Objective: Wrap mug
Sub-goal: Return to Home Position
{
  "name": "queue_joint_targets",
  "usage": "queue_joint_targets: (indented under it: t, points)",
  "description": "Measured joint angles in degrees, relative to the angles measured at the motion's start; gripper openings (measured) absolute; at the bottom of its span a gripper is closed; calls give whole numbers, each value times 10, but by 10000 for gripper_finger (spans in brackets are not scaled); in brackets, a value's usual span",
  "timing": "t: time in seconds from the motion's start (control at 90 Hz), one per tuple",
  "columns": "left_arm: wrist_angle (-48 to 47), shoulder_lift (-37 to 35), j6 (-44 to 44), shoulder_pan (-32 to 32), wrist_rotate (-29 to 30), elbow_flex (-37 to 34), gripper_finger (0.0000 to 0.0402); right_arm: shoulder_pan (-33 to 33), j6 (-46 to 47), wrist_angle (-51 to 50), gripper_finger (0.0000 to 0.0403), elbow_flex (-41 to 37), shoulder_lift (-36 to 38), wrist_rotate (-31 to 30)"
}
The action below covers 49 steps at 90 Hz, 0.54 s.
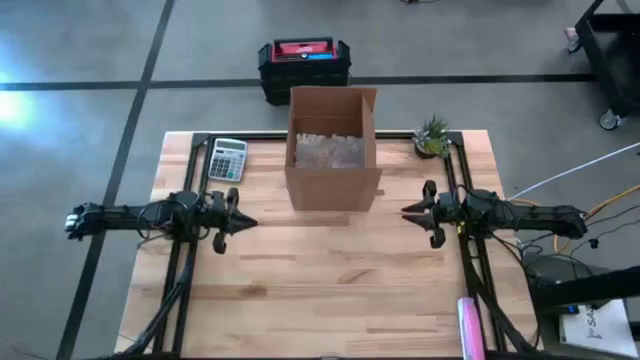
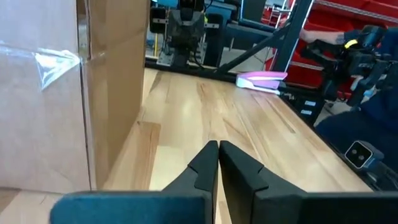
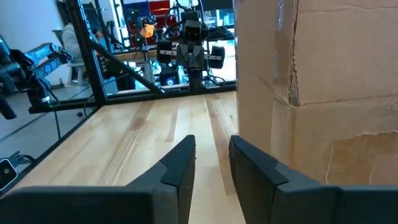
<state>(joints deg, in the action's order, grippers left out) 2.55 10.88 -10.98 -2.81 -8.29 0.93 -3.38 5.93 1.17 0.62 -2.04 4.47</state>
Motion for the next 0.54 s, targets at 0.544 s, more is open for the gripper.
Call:
queue_joint_targets:
  t: [0.544]
  points:
    - [0, 43, 0, 0, 0, 1, 2, 0, 0, 0, 62, 0, 0, 0]
